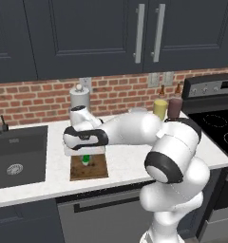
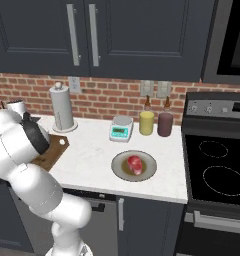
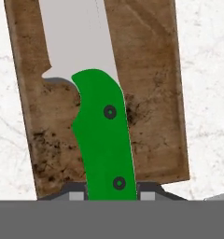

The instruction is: Pick up the knife from the drawer and place it on the cutting board. Then place the meat from the plate to the cutting board.

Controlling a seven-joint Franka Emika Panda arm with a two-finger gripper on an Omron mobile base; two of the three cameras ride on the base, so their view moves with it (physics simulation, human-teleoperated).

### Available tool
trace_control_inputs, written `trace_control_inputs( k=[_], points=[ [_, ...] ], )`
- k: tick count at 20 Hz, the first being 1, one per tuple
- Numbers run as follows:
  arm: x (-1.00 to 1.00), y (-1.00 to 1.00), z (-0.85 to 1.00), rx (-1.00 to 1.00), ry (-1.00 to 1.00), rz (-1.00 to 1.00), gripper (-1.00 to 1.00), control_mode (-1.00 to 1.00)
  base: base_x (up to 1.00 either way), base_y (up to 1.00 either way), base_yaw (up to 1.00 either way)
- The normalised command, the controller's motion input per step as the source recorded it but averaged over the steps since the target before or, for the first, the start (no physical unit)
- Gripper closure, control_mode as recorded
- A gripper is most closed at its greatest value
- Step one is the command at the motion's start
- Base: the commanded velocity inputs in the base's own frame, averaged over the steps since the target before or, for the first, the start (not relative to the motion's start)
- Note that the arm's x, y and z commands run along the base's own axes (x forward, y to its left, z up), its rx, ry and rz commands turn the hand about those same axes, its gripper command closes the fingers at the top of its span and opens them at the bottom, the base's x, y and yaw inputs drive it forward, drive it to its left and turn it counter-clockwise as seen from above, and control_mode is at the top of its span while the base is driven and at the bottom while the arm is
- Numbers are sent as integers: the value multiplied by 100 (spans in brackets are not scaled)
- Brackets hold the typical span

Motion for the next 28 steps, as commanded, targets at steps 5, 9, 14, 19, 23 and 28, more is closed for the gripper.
trace_control_inputs(
  k=[5,9,14,19,23,28],
  points=[
    [12,0,-45,-2,1,0,100,-100,0,0,0],
    [11,0,-41,0,0,0,100,-100,0,0,0],
    [3,0,-23,0,0,0,100,-100,0,0,0],
    [2,0,-27,0,0,0,100,-100,0,0,0],
    [2,0,-31,-1,2,0,-100,-100,0,0,0],
    [0,-2,-8,0,0,0,-100,-100,0,0,0]
  ],
)
